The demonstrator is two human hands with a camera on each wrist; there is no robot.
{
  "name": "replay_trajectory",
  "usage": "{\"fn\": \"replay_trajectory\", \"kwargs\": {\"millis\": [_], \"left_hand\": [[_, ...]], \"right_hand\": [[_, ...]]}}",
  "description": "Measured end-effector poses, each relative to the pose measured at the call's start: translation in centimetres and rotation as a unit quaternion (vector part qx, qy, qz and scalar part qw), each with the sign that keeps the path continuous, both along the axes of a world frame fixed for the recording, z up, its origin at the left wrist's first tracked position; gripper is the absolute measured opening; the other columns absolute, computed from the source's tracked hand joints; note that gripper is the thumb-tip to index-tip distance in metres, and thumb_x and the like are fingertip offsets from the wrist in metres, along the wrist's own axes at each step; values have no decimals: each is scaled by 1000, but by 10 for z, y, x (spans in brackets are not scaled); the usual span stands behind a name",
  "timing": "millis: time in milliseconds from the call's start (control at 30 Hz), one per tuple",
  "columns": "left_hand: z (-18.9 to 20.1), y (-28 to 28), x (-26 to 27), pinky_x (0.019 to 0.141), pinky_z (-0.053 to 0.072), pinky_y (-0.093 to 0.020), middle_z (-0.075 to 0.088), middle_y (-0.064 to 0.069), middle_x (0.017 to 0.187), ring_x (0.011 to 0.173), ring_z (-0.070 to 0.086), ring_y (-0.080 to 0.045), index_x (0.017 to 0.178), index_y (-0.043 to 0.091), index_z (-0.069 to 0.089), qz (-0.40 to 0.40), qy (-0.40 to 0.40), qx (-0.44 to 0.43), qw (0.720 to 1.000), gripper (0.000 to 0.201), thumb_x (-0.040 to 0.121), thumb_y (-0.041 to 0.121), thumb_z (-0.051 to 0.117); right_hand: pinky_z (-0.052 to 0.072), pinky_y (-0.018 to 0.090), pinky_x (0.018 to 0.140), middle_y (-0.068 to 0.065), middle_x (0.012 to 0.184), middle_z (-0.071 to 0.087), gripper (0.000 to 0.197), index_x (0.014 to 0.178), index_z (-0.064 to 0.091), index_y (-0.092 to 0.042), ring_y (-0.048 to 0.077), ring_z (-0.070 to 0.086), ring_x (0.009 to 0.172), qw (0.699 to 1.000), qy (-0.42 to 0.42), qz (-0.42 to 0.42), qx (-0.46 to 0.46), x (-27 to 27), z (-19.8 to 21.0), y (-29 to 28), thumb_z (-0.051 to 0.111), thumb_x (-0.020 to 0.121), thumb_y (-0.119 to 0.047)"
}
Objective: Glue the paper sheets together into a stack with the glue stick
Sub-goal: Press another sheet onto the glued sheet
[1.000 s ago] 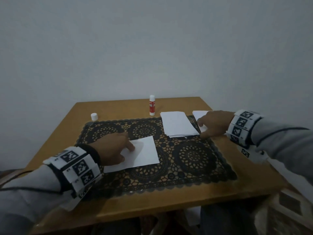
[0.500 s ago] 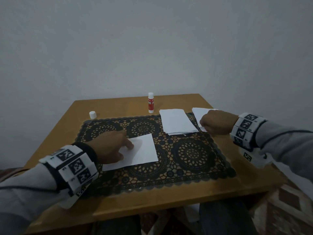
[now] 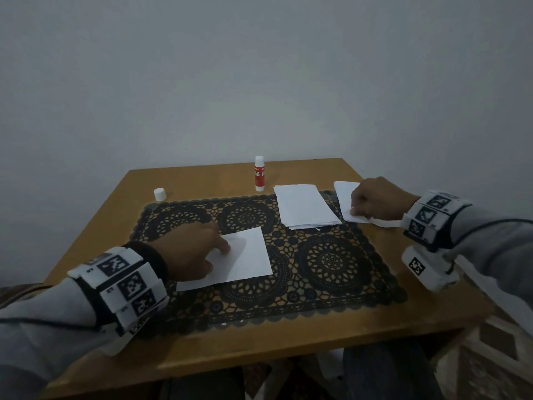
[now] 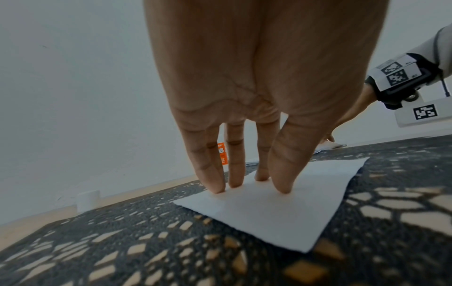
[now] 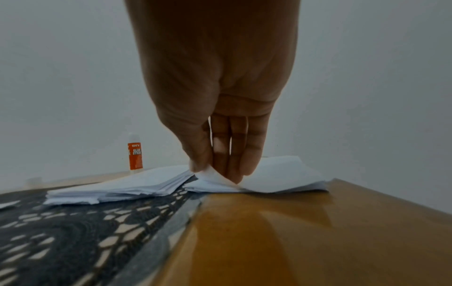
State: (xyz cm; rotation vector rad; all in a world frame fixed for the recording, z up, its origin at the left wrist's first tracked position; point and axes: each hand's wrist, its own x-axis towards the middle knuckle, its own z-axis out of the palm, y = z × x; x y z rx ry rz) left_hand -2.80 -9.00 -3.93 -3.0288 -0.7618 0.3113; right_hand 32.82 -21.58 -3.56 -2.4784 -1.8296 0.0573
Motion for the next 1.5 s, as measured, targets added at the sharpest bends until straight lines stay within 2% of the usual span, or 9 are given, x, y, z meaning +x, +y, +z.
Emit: {"fn": "replay_trajectory", "kwargs": {"millis": [400,667,800,900,1000,1167,1300,1400,1500], "left_hand": [[-3,0,5,91,37,-23,44,0,120,111,46,-18,133,21,52,42,-18,-58,997,44,90,12,50],[1,3,0,76,36,-15,56,1,115,85,45,-7,122,18,61,36,-106,-73,991,31,92,19,57],[19,2,-7,66,45,-15,60,11,93,85,59,-3,107,23,51,147,-352,-231,895,23,89,17,63],[33,5,-13,91,53,-38,70,-3,107,101,66,-23,109,12,62,205,-450,-415,764,20,90,6,59],[37,7,-21,97,48,-52,71,-15,105,100,66,-35,104,-3,67,242,-464,-428,737,24,91,16,60],[26,7,-31,92,46,-63,64,-31,107,97,64,-46,102,-15,61,294,-455,-426,725,58,77,36,74],[14,13,-37,93,51,-52,71,-18,103,94,68,-36,90,-6,69,315,-453,-423,718,28,90,22,64],[8,19,-39,90,52,-50,70,-19,96,89,67,-36,84,-6,69,312,-372,-375,790,31,94,21,58],[7,21,-40,65,53,-32,66,-11,69,61,62,-20,71,1,63,301,-252,-309,866,32,95,20,56]], "right_hand": [[44,36,58,1,57,54,31,57,46,-18,18,47,54,988,-48,28,145,-27,42,7,66,78,-9],[43,17,59,1,64,64,17,71,60,-14,10,57,60,938,110,146,294,-112,69,4,69,85,-16],[57,27,57,15,68,68,12,80,63,0,15,64,59,880,354,141,283,-139,72,9,64,90,-7],[58,32,56,7,63,68,13,83,62,6,16,64,55,857,429,106,263,-145,67,18,63,91,-5],[55,28,50,4,56,64,14,80,60,3,16,61,50,857,451,43,247,-148,54,29,63,90,-6],[56,32,57,19,90,69,12,90,61,-1,25,64,74,811,574,-1,112,-155,29,38,63,92,-13],[54,33,65,21,107,69,24,112,63,4,25,62,82,810,586,-2,21,-158,13,42,63,91,-8],[56,37,70,16,93,71,9,91,68,1,23,64,75,829,559,-9,21,-158,9,47,66,89,-8],[53,28,55,11,72,67,22,67,61,-7,18,61,59,863,505,0,-12,-156,4,50,70,87,-12]]}}
